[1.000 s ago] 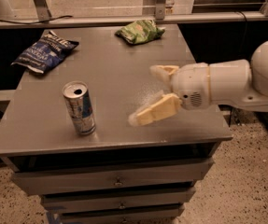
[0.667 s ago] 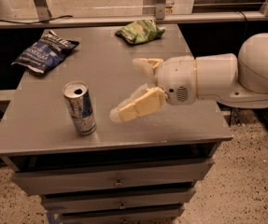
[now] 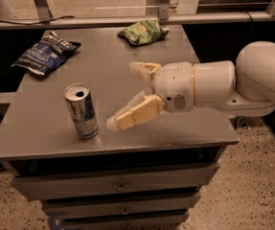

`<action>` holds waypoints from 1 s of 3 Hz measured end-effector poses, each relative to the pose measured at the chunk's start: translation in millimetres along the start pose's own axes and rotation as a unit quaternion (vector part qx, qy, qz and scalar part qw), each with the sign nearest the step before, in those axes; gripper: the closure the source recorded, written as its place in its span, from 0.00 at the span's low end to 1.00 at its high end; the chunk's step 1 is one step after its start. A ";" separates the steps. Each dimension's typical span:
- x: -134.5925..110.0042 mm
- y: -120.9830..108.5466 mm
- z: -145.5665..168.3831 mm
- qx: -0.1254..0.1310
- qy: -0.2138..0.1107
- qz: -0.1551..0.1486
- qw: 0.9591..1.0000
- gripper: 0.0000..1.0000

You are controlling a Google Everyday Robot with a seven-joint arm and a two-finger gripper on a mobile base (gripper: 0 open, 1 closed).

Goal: Knock redbull can over

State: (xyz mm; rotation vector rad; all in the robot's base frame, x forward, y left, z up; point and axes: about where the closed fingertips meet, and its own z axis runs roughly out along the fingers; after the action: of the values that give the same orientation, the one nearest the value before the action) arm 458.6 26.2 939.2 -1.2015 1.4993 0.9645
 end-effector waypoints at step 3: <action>24.6 14.1 65.9 -0.049 -0.062 -0.043 0.996 0.00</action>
Offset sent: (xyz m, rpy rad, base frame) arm 0.0016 0.0588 -0.0439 0.1250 -0.0896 0.1221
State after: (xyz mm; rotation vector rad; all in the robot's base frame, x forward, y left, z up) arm 456.1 86.2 899.9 -1.2412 1.3061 1.0448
